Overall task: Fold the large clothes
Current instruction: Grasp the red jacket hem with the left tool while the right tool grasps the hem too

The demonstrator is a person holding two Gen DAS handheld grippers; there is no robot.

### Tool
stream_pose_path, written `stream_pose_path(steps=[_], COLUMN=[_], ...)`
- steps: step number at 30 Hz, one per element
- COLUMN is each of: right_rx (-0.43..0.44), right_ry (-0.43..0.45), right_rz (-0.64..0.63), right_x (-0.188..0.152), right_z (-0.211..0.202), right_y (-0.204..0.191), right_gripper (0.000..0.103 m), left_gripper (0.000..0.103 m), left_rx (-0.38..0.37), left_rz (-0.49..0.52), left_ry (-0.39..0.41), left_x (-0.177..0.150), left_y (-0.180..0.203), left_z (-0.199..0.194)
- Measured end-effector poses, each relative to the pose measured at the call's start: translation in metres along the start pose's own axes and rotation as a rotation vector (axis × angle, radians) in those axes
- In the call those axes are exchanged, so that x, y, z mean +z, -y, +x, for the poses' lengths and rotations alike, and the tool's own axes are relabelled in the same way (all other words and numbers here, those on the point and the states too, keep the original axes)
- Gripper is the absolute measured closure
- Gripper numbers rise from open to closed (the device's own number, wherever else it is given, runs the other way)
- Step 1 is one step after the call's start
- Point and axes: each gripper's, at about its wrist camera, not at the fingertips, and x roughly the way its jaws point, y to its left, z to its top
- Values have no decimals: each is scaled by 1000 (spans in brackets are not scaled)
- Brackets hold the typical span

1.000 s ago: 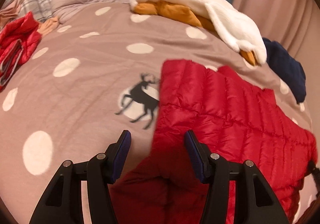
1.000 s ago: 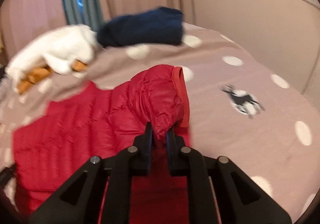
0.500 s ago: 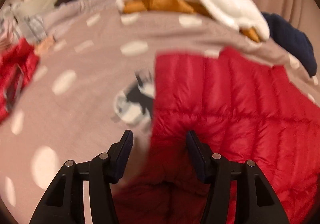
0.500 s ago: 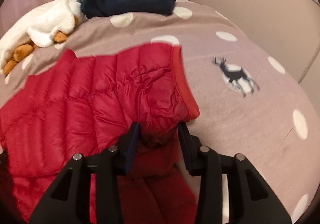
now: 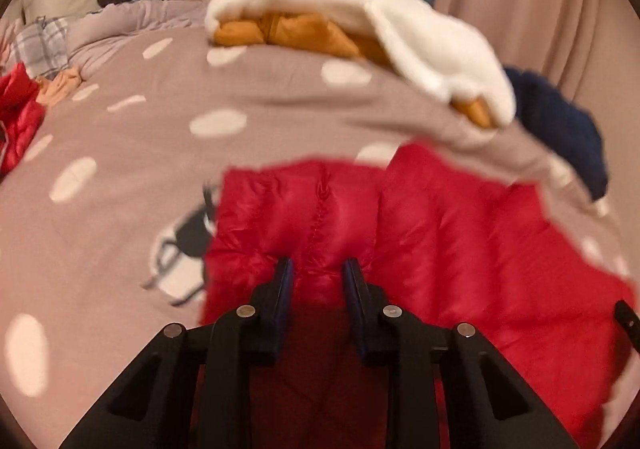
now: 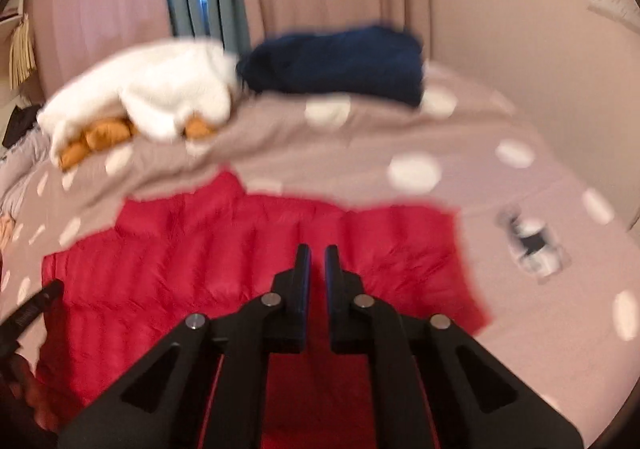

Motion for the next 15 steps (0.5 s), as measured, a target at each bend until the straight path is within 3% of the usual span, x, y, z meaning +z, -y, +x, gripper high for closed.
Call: stream_pose_path(steps=[4,15], right_rx=[21,-6], right_ry=[-70,-73], right_rz=[35,9], right_x=[-31,-29], right_z=[43,48], right_y=[6,-2], right_gripper=[103,103], left_gripper=[77,76], left_rx=[-18,-8], left_rz=[-6,-3], left_ry=[-11,-8], left_x=[1,1], left_y=[3,3], left_z=[8,6])
